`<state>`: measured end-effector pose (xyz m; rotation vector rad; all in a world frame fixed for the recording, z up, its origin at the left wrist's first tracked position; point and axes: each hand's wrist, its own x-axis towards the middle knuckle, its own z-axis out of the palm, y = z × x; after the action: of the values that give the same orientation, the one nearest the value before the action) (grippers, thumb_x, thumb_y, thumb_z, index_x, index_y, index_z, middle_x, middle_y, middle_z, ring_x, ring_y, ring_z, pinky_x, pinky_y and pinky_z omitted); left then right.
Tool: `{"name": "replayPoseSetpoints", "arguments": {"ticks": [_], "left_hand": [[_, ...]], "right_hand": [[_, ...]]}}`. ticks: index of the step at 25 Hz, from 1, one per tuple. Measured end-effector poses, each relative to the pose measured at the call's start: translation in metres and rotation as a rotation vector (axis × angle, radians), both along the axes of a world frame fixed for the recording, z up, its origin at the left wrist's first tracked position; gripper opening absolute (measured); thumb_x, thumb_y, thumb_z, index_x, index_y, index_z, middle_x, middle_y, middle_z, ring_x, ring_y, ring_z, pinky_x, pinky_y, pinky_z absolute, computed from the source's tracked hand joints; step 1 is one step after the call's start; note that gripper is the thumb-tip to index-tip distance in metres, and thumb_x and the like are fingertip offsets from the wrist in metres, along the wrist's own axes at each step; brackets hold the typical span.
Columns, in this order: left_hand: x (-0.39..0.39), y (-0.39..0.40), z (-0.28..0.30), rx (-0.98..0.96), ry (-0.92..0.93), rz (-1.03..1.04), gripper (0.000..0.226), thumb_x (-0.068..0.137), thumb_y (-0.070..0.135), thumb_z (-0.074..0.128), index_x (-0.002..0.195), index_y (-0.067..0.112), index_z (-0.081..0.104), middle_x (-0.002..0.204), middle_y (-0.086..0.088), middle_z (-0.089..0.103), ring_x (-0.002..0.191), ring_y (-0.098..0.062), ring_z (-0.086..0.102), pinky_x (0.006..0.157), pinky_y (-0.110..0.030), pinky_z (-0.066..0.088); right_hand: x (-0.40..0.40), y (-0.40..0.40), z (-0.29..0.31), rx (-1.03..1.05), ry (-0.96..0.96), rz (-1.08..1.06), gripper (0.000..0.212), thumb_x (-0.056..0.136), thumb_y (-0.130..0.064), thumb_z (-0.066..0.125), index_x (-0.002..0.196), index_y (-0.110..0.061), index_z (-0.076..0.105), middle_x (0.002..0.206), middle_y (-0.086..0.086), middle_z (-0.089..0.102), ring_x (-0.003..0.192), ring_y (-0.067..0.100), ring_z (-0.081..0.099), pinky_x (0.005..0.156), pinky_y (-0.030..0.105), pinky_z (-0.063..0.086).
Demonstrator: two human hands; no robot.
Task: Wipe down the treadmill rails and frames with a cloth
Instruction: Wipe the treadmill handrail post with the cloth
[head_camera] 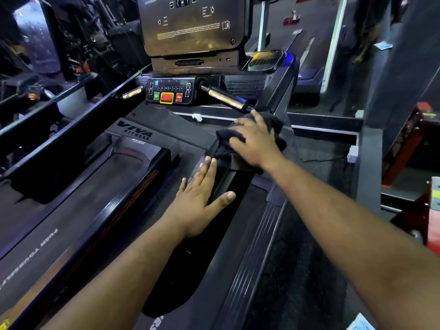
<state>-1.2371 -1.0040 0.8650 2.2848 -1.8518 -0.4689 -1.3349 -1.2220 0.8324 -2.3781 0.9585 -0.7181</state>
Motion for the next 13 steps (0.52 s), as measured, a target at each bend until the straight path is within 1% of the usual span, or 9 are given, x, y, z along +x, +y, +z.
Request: {"name": "replayPoseSetpoints", "arguments": {"ticks": [1, 2, 4, 5, 7, 9, 10, 12, 13], "left_hand": [[0.001, -0.001, 0.000, 0.009, -0.003, -0.001, 0.089, 0.082, 0.083, 0.018, 0.153, 0.040, -0.017, 0.160, 0.021, -0.024, 0.146, 0.005, -0.019, 0.124, -0.043, -0.006], [0.001, -0.001, 0.001, 0.016, -0.006, 0.002, 0.088, 0.083, 0.083, 0.019, 0.153, 0.041, -0.015, 0.160, 0.021, -0.023, 0.146, 0.005, -0.019, 0.124, -0.044, -0.006], [0.000, 0.000, 0.001, 0.018, -0.014, 0.012, 0.087, 0.085, 0.081, 0.020, 0.153, 0.040, -0.016, 0.160, 0.021, -0.024, 0.146, 0.005, -0.019, 0.124, -0.046, -0.007], [0.000, 0.000, 0.001, 0.013, -0.014, 0.012, 0.088, 0.085, 0.081, 0.019, 0.153, 0.039, -0.018, 0.159, 0.021, -0.025, 0.145, 0.006, -0.020, 0.123, -0.046, -0.008], [0.001, 0.000, 0.000, -0.013, 0.000, 0.014, 0.092, 0.083, 0.083, 0.017, 0.151, 0.036, -0.025, 0.158, 0.020, -0.028, 0.144, 0.006, -0.024, 0.123, -0.047, -0.010], [0.002, -0.001, -0.001, -0.034, 0.017, 0.023, 0.095, 0.080, 0.084, 0.015, 0.149, 0.036, -0.028, 0.158, 0.018, -0.031, 0.144, 0.004, -0.025, 0.122, -0.047, -0.012], [0.003, -0.001, -0.002, -0.044, 0.022, 0.033, 0.095, 0.079, 0.085, 0.014, 0.148, 0.036, -0.029, 0.158, 0.018, -0.031, 0.144, 0.003, -0.025, 0.122, -0.047, -0.013], [0.002, 0.002, -0.001, -0.092, 0.025, 0.063, 0.095, 0.079, 0.084, 0.014, 0.150, 0.035, -0.027, 0.158, 0.018, -0.030, 0.144, 0.003, -0.025, 0.121, -0.047, -0.013], [0.001, 0.004, 0.000, -0.124, 0.031, 0.078, 0.094, 0.081, 0.084, 0.013, 0.151, 0.035, -0.025, 0.158, 0.019, -0.030, 0.144, 0.004, -0.025, 0.121, -0.047, -0.013]], "right_hand": [[-0.003, -0.016, 0.000, -0.026, 0.016, -0.004, 0.058, 0.081, -0.058, 0.041, 0.133, -0.038, 0.057, 0.156, -0.010, 0.035, 0.152, 0.023, 0.004, 0.110, 0.075, 0.010], [-0.006, -0.038, 0.006, -0.003, 0.026, -0.070, 0.059, 0.082, -0.060, 0.040, 0.136, -0.041, 0.054, 0.159, -0.009, 0.030, 0.152, 0.026, 0.003, 0.110, 0.076, 0.010], [-0.006, -0.064, 0.023, 0.137, 0.019, -0.240, 0.054, 0.088, -0.054, 0.045, 0.139, -0.041, 0.050, 0.164, -0.009, 0.017, 0.152, 0.027, -0.005, 0.110, 0.076, 0.011], [-0.003, -0.059, 0.027, 0.180, -0.007, -0.279, 0.051, 0.089, -0.050, 0.048, 0.139, -0.038, 0.051, 0.164, -0.009, 0.017, 0.152, 0.027, -0.007, 0.111, 0.074, 0.012], [0.006, -0.010, 0.019, 0.149, -0.023, -0.231, 0.047, 0.088, -0.047, 0.050, 0.133, -0.035, 0.058, 0.160, -0.008, 0.028, 0.152, 0.025, -0.003, 0.112, 0.072, 0.014], [0.001, 0.054, 0.001, 0.081, -0.048, -0.072, 0.047, 0.086, -0.048, 0.049, 0.130, -0.036, 0.059, 0.154, -0.011, 0.036, 0.151, 0.018, 0.002, 0.111, 0.070, 0.012], [-0.005, 0.069, -0.004, 0.053, -0.044, -0.017, 0.049, 0.084, -0.050, 0.046, 0.131, -0.039, 0.057, 0.153, -0.013, 0.037, 0.151, 0.016, 0.004, 0.111, 0.069, 0.012], [-0.008, 0.046, 0.001, -0.004, -0.012, -0.023, 0.053, 0.086, -0.053, 0.045, 0.137, -0.042, 0.051, 0.158, -0.011, 0.031, 0.151, 0.019, 0.005, 0.110, 0.072, 0.012], [-0.005, 0.024, 0.007, 0.015, 0.029, -0.075, 0.055, 0.088, -0.053, 0.046, 0.142, -0.042, 0.046, 0.162, -0.009, 0.023, 0.152, 0.022, 0.002, 0.110, 0.074, 0.012]]}}
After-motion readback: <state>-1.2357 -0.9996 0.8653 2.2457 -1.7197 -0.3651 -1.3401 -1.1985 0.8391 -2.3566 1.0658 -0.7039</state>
